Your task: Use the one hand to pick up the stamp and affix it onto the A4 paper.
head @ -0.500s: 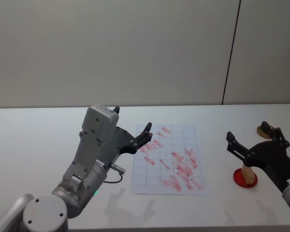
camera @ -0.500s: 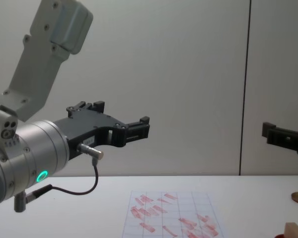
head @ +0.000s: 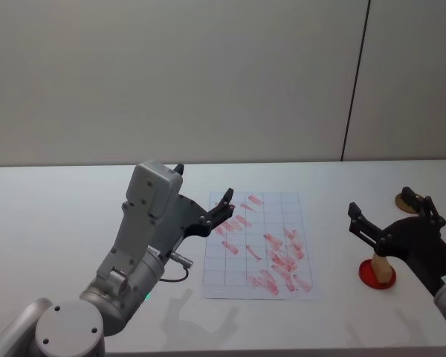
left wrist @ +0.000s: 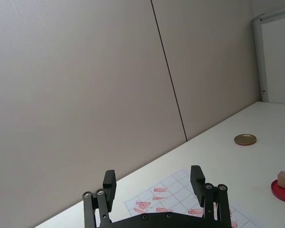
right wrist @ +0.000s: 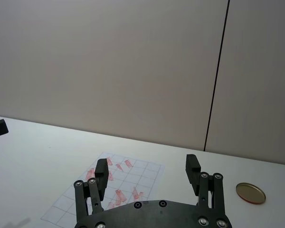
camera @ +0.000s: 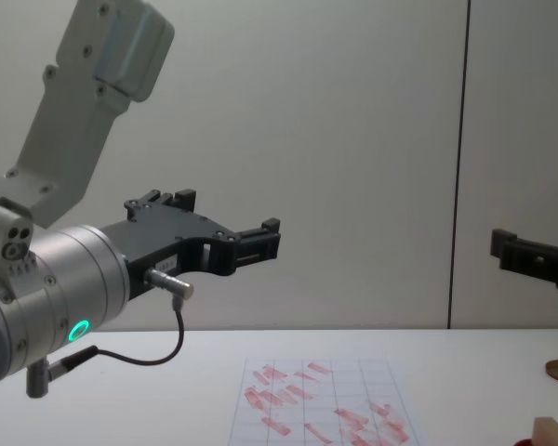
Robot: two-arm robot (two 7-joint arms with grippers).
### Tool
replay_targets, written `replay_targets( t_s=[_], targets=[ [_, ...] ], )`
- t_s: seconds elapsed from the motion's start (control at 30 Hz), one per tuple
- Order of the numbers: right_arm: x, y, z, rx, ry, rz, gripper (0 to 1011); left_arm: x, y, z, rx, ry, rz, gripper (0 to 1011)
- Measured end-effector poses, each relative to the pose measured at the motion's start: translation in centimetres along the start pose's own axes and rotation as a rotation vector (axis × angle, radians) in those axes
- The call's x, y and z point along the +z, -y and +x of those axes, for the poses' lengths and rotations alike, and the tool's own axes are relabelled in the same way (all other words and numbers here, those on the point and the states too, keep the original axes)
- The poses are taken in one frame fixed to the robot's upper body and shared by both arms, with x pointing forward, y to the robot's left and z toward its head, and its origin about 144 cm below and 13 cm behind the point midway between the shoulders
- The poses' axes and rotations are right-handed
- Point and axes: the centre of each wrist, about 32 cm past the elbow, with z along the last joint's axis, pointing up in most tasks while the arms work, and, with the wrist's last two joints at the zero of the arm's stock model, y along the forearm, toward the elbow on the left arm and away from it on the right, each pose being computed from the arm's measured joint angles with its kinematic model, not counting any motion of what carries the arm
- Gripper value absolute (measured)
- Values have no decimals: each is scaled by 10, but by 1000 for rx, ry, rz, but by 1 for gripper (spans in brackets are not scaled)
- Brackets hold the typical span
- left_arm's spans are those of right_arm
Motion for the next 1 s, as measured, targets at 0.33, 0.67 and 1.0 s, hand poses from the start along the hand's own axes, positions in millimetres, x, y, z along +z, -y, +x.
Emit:
replay_targets(
  t_s=[0.33, 0.67, 1.0],
  targets=[
    [0, 0, 0, 0, 0, 0, 999, 0, 0, 0, 0, 0, 0, 993],
    [0, 0, 0, 0, 0, 0, 1000, 0, 0, 0, 0, 0, 0, 993],
    [0, 0, -1, -6, 2, -6, 999, 0, 0, 0, 0, 0, 0, 993]
  ],
)
